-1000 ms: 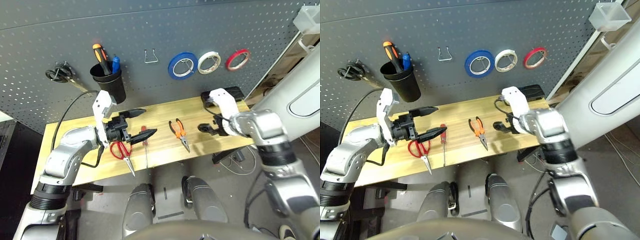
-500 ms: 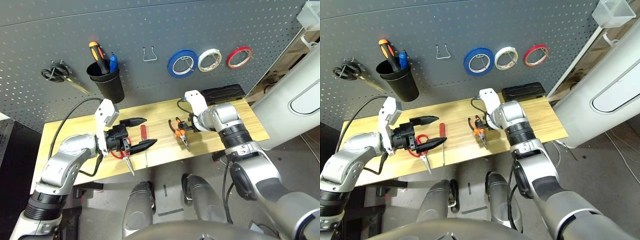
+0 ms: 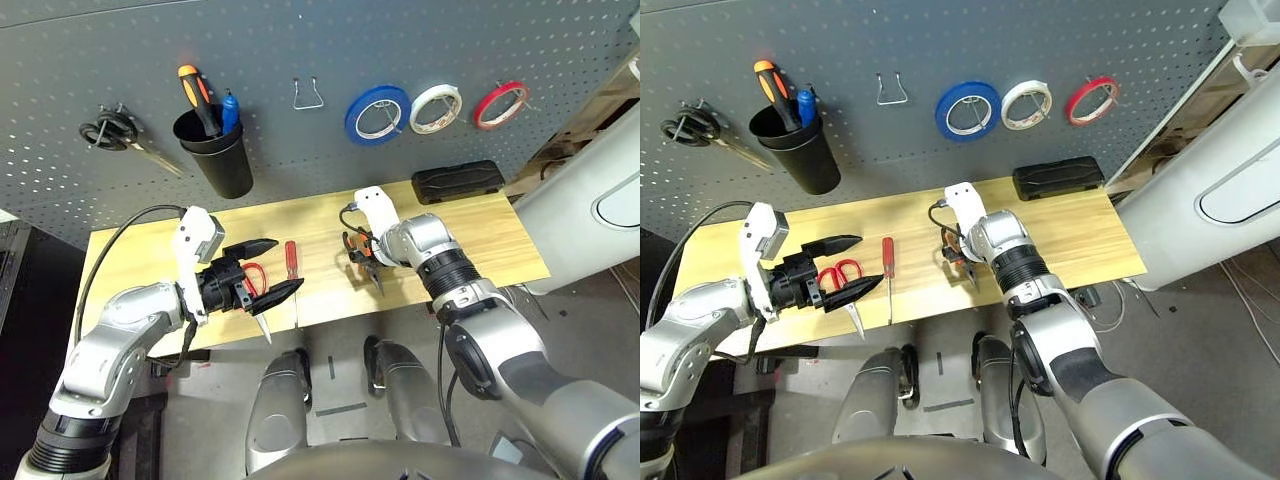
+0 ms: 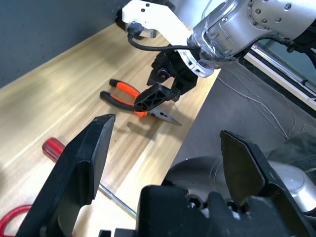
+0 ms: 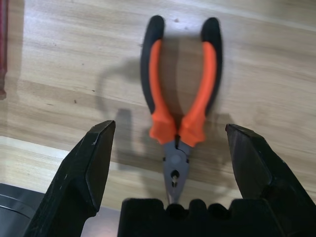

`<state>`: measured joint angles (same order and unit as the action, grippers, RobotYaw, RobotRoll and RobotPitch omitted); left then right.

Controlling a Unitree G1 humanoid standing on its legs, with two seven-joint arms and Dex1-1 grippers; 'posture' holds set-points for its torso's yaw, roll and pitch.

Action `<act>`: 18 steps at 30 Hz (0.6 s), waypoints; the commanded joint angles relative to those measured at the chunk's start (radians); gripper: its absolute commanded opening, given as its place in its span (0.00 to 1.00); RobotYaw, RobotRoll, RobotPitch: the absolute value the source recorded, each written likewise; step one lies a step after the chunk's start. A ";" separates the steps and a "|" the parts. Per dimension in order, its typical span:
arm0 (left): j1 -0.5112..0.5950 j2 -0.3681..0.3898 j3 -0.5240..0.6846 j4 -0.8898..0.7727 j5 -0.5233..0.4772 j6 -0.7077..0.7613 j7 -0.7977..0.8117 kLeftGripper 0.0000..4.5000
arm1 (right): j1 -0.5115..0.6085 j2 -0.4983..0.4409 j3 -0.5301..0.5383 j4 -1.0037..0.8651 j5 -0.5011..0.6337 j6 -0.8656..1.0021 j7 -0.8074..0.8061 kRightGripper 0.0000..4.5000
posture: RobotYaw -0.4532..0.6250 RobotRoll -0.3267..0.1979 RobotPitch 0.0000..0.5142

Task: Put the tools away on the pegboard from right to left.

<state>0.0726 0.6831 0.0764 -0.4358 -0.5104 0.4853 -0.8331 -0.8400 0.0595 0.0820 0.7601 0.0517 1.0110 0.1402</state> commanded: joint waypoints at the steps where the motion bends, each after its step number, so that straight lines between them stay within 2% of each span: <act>1: 0.025 -0.002 0.005 -0.031 -0.007 0.001 0.004 1.00 | 0.002 0.009 0.000 0.058 -0.011 -0.027 -0.008 0.99 | 0.51 0.62 0.50; 18: 0.103 0.005 0.026 -0.074 -0.015 -0.003 0.001 1.00 | -0.047 0.027 -0.022 0.269 -0.030 -0.186 -0.026 0.99 | 0.55 0.62 0.53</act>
<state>0.1532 0.6832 0.1001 -0.4958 -0.5151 0.4844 -0.8244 -0.8903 0.0790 0.0645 0.9911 0.0299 0.8384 0.1137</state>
